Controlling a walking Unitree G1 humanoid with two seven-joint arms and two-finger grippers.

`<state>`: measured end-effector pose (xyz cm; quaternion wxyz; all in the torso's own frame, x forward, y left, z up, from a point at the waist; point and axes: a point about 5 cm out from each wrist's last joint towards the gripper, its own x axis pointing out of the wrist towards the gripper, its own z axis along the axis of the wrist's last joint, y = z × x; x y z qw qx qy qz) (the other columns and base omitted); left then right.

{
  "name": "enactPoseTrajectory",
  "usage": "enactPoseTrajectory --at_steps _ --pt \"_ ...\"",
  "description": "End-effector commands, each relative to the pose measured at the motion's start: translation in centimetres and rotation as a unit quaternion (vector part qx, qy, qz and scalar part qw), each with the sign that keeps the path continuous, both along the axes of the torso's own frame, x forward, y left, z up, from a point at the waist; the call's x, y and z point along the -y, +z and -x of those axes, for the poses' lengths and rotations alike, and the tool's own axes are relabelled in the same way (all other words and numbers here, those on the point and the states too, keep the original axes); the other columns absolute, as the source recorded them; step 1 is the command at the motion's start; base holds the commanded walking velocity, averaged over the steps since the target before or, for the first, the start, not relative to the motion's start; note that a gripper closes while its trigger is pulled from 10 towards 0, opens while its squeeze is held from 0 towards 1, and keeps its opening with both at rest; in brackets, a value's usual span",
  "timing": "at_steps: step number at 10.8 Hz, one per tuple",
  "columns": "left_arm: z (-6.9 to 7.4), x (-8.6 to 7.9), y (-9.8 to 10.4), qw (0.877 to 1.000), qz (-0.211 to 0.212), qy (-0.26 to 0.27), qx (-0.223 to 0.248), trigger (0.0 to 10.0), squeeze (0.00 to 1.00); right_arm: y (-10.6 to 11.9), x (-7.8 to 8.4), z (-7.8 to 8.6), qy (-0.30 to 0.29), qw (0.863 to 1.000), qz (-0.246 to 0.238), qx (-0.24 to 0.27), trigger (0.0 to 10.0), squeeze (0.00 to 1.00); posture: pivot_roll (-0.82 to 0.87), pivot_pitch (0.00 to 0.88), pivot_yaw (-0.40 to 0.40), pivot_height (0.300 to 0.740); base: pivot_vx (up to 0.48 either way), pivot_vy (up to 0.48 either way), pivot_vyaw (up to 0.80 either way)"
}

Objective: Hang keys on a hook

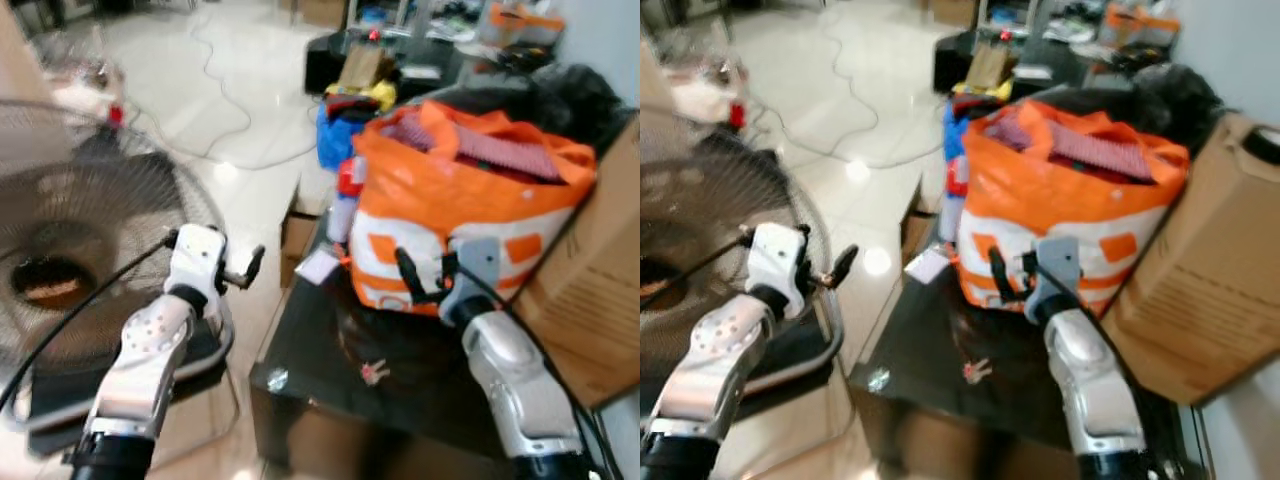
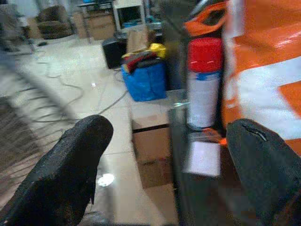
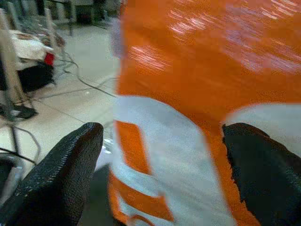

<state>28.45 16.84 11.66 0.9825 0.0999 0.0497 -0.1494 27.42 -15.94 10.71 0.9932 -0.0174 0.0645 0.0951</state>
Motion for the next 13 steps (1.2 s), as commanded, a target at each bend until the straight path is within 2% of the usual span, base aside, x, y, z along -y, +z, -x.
enactPoseTrajectory --at_steps 1,4,6,7,8,10,11,12,13 --pt "0.0 0.8 0.1 1.0 -0.004 -0.014 0.005 10.0 0.23 0.3 0.5 -0.1 -0.007 1.0 0.005 0.004 10.0 1.0 -0.03 0.0 -0.067 0.74 0.0 0.0 0.0" --pt "0.0 1.0 -0.1 1.0 -0.007 -0.019 0.002 10.0 0.21 0.4 0.5 -0.2 -0.008 1.0 0.007 0.002 10.0 1.0 -0.03 0.0 -0.069 0.74 0.0 0.0 0.0" --pt "0.0 1.1 -0.2 1.0 -0.016 -0.027 -0.001 10.0 0.21 0.3 0.5 -0.6 -0.004 1.0 0.027 -0.01 10.0 1.0 -0.03 0.0 -0.066 0.74 0.0 0.0 0.0" --pt "0.0 1.1 -0.3 0.999 -0.018 -0.031 -0.003 10.0 0.21 0.0 0.7 -0.9 -0.006 0.999 0.044 -0.029 10.0 1.0 -0.04 0.0 -0.064 0.74 0.0 0.0 0.0" --pt "0.2 1.3 -0.6 0.999 -0.022 -0.043 -0.014 10.0 0.22 -1.0 1.0 -1.8 0.011 0.993 0.093 -0.075 10.0 1.0 -0.07 0.0 -0.056 0.74 0.0 0.0 0.0" --pt "0.4 1.6 -1.2 0.997 -0.034 -0.064 -0.026 10.0 0.22 -1.6 0.3 -2.5 0.044 0.987 0.116 -0.101 10.0 1.0 -0.1 0.0 -0.051 0.74 0.0 0.0 0.0" --pt "1.0 2.3 -1.6 0.994 -0.044 -0.097 -0.04 10.0 0.22 -2.9 -0.6 -2.5 0.073 0.979 0.134 -0.135 10.0 1.0 -0.12 0.0 -0.057 0.74 0.0 0.0 0.0" --pt "1.4 2.4 -1.8 0.992 -0.047 -0.108 -0.046 10.0 0.22 -3.4 -0.9 -2.3 0.082 0.976 0.138 -0.148 10.0 1.0 -0.12 0.0 -0.058 0.74 0.0 0.0 0.0" --pt "2.5 2.6 -2.2 0.988 -0.047 -0.131 -0.063 10.0 0.22 -4.4 -1.1 -1.4 0.094 0.971 0.141 -0.167 10.0 1.0 -0.13 0.0 -0.074 0.74 0.0 0.0 0.0"
